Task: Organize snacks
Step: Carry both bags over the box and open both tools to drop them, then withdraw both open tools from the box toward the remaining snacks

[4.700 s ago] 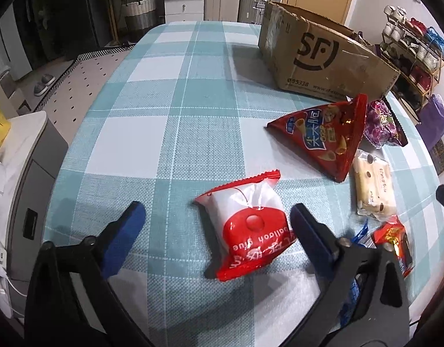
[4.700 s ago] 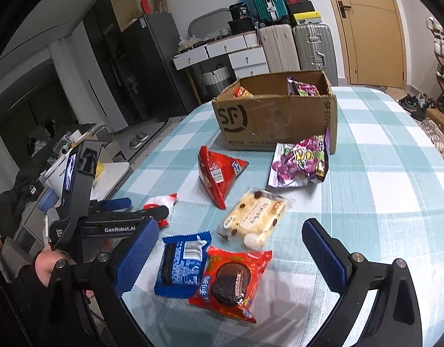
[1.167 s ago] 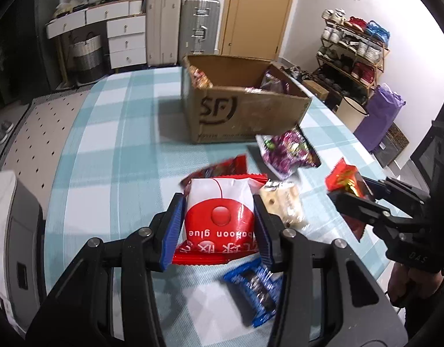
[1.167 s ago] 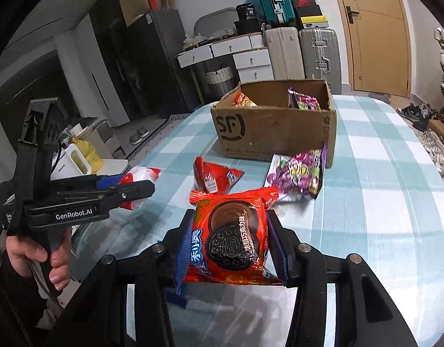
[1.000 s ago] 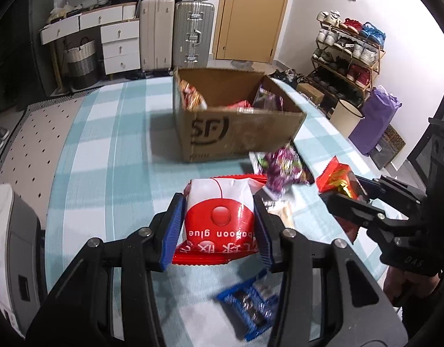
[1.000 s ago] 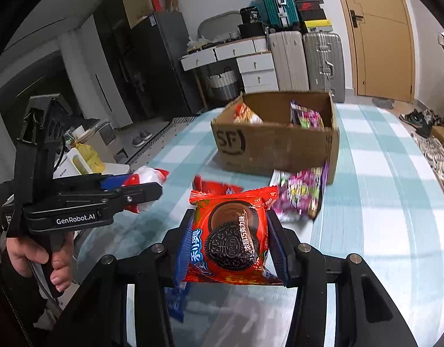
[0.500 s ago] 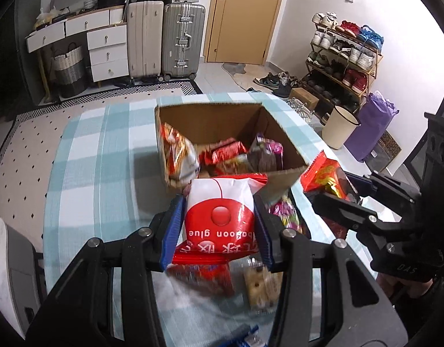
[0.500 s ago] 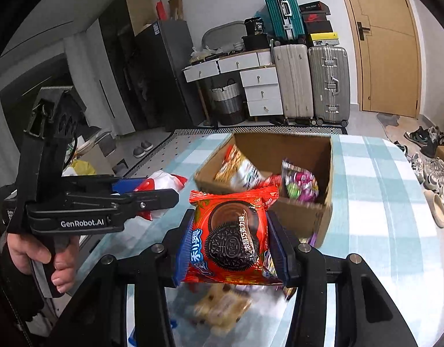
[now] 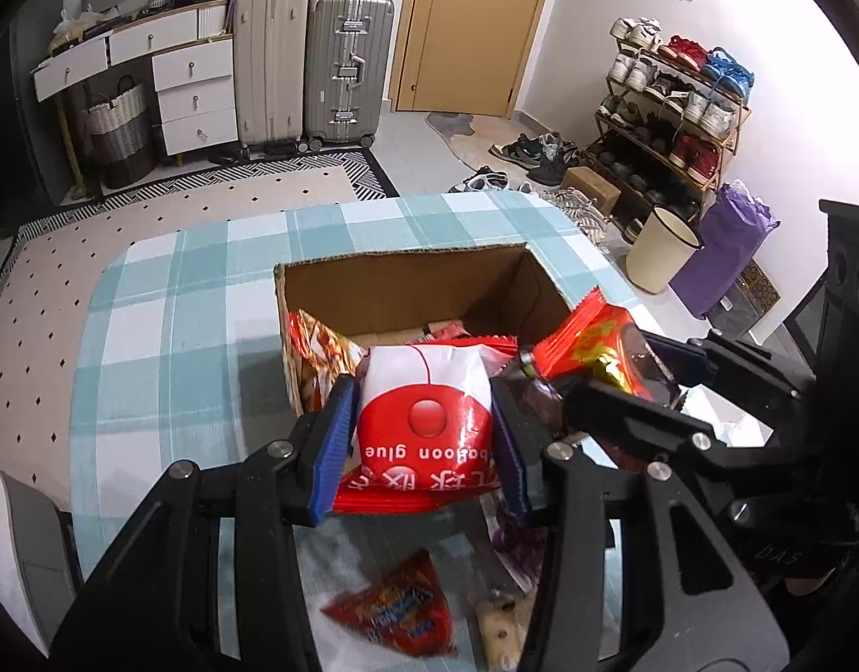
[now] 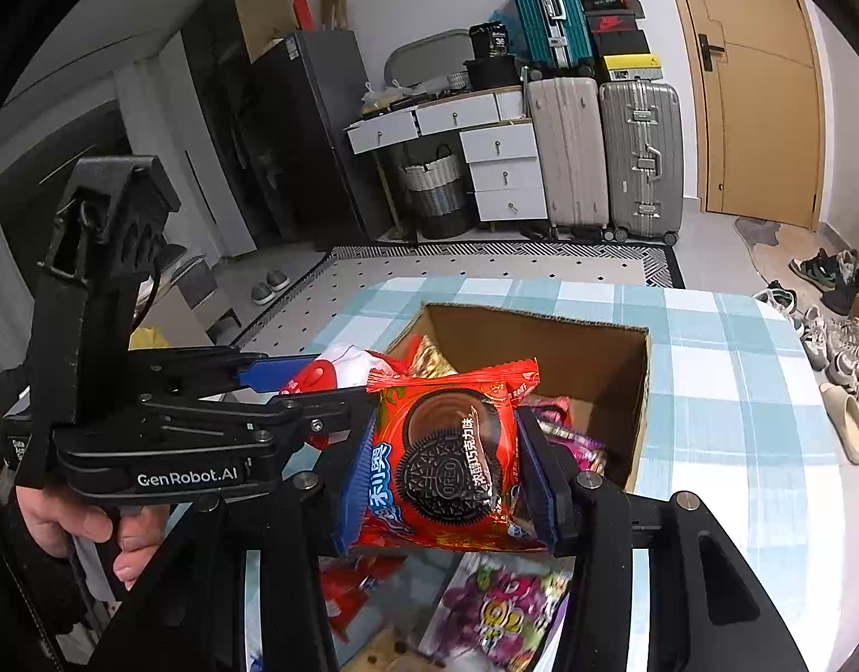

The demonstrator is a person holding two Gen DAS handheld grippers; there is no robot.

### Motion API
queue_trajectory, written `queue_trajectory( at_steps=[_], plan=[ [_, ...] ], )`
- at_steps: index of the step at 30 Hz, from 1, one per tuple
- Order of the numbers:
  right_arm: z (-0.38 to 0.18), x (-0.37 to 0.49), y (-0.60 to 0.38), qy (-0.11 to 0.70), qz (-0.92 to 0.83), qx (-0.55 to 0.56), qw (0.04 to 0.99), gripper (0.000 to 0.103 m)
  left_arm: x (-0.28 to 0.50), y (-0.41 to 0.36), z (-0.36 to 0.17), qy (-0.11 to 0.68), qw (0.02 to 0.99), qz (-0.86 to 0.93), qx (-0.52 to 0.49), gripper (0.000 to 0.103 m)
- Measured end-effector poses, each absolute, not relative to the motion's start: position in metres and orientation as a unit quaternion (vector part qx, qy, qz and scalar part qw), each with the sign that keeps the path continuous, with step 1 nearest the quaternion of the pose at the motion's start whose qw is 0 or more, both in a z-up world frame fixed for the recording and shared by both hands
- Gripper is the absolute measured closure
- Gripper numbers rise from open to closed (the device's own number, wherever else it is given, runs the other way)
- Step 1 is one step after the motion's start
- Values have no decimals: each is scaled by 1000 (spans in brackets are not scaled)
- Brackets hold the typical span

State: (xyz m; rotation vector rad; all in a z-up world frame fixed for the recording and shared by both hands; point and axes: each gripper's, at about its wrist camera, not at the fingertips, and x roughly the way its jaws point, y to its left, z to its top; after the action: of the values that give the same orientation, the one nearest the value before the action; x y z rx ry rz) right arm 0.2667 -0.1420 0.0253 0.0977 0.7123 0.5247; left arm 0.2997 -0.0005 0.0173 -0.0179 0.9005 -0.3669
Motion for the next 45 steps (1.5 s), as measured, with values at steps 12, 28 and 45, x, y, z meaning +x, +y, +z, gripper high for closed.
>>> queue_trajectory(
  at_steps=[12, 28, 45],
  plan=[
    [6, 323, -137, 365, 235, 55, 899, 56, 348, -1, -3, 450, 878, -165, -6, 60],
    [5, 331, -159, 348, 202, 70, 913, 37, 348, 6, -12, 453, 878, -150, -11, 39],
    [37, 270, -166, 323, 207, 69, 921, 25, 280, 15, 29, 423, 897, -131, 2, 23]
  ],
)
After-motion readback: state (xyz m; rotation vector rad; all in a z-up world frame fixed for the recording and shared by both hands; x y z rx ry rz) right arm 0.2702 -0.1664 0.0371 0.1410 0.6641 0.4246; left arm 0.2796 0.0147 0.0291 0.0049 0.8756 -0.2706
